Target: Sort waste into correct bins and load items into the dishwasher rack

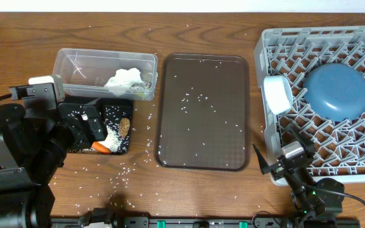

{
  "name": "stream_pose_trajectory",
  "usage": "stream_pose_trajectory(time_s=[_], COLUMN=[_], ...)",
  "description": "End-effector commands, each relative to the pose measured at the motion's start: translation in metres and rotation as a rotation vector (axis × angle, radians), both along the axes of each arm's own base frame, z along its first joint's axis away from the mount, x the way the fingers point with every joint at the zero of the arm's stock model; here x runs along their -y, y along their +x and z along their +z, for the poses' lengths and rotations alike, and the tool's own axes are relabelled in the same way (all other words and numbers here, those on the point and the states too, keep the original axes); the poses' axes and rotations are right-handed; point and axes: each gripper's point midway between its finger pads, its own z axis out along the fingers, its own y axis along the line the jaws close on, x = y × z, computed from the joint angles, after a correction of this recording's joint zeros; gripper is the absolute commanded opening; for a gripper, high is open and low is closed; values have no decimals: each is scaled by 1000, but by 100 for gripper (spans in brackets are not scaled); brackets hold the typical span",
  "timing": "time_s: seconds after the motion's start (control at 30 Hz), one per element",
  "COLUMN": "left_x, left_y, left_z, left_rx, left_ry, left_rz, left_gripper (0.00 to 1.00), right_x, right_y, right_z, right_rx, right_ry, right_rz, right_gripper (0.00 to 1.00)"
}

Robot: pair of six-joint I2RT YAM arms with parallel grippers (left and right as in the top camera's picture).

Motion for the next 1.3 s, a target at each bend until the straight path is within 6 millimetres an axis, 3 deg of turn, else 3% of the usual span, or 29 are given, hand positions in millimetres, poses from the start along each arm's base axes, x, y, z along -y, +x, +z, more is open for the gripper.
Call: stream_pose_trajectory(time_s=[0.0, 0.73, 0.9, 1.07, 1.27], left_x=[-3, -4, -22, -22, -15], left_y=[0, -1, -20, -40, -36], left_z=[4, 4, 10, -5, -18], left_rx=[11, 11, 60, 69, 267], left_ry=[23, 29, 110, 119, 120], left_rz=[3, 11, 104, 108, 81], left_gripper=[98, 98, 98, 98, 98], right_x=[-3, -3, -3, -3, -3], right_y=[-1, -1, -1, -1, -1], right_z=[-2, -2, -2, -2, -2], right_rx=[-4, -4, -4, -4, -4], right_ry=[17, 17, 17, 17, 17], right_rz=[15, 15, 15, 15, 15], right_gripper=[99, 99, 99, 99, 99])
